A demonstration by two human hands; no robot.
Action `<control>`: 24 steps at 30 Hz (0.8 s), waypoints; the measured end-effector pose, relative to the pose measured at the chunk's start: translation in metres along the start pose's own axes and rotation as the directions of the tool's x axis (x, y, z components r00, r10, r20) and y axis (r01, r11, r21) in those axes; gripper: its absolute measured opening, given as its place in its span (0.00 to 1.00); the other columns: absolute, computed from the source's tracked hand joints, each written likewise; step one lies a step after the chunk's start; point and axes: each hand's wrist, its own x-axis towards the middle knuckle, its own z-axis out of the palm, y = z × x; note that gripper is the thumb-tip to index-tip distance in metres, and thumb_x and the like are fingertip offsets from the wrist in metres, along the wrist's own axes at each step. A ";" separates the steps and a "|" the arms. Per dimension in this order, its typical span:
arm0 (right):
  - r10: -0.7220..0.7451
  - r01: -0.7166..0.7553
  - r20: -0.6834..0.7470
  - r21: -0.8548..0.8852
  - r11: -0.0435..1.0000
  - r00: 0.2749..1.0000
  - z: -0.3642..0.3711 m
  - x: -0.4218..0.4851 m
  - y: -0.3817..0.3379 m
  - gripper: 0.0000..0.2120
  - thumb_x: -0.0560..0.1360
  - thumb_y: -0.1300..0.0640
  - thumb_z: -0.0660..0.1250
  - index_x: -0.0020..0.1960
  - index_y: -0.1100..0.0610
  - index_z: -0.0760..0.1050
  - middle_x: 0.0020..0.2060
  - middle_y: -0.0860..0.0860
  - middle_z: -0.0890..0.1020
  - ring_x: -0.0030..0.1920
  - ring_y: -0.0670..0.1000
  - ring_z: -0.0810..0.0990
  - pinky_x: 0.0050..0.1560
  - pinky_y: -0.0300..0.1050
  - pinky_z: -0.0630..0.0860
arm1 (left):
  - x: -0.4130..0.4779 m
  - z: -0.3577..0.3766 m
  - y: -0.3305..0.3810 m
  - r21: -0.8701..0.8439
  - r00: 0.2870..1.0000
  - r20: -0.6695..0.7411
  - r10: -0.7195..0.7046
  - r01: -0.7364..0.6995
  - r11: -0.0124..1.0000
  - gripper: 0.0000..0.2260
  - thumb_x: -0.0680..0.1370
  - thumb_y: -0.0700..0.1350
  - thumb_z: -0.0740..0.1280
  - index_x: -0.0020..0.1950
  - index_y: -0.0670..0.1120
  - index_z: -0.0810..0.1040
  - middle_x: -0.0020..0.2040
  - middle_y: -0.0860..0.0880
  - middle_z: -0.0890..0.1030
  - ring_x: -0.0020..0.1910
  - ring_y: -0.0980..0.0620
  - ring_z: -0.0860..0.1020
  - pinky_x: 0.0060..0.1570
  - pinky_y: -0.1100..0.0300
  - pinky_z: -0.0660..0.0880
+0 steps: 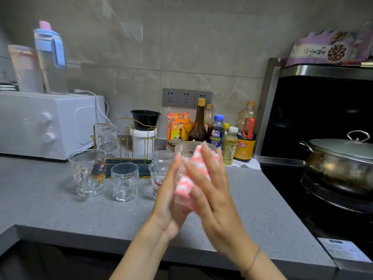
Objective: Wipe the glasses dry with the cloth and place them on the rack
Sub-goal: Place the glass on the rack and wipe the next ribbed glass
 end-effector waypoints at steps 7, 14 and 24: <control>0.122 -0.122 0.013 0.088 0.989 0.993 -0.015 0.026 0.008 0.22 0.81 0.45 0.47 0.75 0.39 0.56 0.76 0.34 0.47 0.75 0.40 0.35 0.72 0.38 0.39 | 0.000 -0.010 -0.005 0.125 0.997 -0.067 0.037 -0.028 0.992 0.21 0.77 0.62 0.60 0.63 0.53 0.80 0.54 0.43 0.84 0.47 0.47 0.82 0.47 0.50 0.77; -0.002 0.000 0.054 0.040 0.999 0.999 0.004 -0.001 -0.005 0.22 0.82 0.50 0.50 0.76 0.46 0.58 0.77 0.43 0.53 0.78 0.49 0.45 0.76 0.45 0.43 | -0.003 -0.005 -0.002 0.067 0.994 -0.063 0.095 -0.091 0.994 0.23 0.71 0.60 0.62 0.54 0.47 0.85 0.53 0.44 0.85 0.50 0.50 0.84 0.45 0.57 0.81; 0.015 -0.014 0.008 -0.040 0.999 1.000 -0.014 0.015 0.002 0.21 0.81 0.45 0.49 0.73 0.42 0.62 0.76 0.40 0.55 0.78 0.48 0.42 0.75 0.56 0.47 | -0.006 -0.004 -0.003 0.100 0.997 -0.069 0.037 -0.030 0.995 0.20 0.73 0.61 0.64 0.58 0.52 0.83 0.57 0.41 0.83 0.53 0.46 0.81 0.52 0.50 0.75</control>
